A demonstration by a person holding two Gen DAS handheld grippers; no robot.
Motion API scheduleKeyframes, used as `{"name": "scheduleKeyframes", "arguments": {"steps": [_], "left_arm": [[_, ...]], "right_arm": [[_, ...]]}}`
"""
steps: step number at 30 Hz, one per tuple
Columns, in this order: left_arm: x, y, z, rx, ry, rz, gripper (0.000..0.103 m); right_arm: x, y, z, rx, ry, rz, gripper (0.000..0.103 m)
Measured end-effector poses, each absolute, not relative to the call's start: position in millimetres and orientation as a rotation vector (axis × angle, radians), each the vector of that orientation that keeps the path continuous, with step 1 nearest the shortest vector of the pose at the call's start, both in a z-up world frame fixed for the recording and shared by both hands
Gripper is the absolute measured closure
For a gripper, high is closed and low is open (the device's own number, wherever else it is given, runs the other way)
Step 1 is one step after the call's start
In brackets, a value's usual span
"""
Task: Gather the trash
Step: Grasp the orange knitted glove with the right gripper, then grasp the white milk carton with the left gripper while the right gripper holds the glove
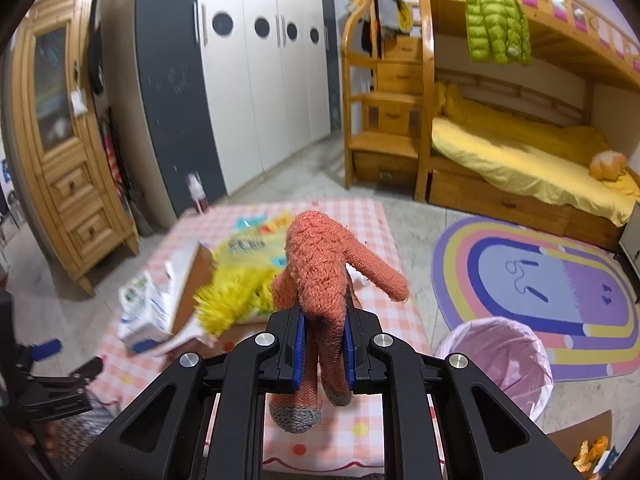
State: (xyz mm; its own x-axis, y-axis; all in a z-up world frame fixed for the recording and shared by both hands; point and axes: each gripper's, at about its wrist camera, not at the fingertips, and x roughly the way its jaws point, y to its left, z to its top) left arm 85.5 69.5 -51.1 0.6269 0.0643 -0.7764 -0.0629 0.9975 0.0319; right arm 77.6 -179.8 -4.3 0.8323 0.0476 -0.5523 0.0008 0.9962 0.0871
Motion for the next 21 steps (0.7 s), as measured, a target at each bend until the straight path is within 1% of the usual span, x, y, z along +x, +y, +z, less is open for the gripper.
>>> {"name": "scheduleKeyframes", "arguments": {"steps": [4, 11, 17, 21], "left_arm": [[84.9, 71.7, -53.8, -0.024, 0.883, 0.056, 0.006], [95.5, 59.6, -71.0, 0.015, 0.89, 0.054, 0.006], [119.9, 48.1, -69.8, 0.027, 0.86, 0.058, 0.006], [152.2, 36.3, -68.0, 0.025, 0.837, 0.082, 0.006]], "right_arm": [[69.5, -182.4, -8.1, 0.119, 0.579, 0.029, 0.088], [66.1, -188.9, -22.8, 0.185, 0.558, 0.031, 0.088], [75.6, -190.3, -40.4, 0.206, 0.565, 0.035, 0.088], [79.5, -185.6, -45.5, 0.179, 0.558, 0.038, 0.087]]}}
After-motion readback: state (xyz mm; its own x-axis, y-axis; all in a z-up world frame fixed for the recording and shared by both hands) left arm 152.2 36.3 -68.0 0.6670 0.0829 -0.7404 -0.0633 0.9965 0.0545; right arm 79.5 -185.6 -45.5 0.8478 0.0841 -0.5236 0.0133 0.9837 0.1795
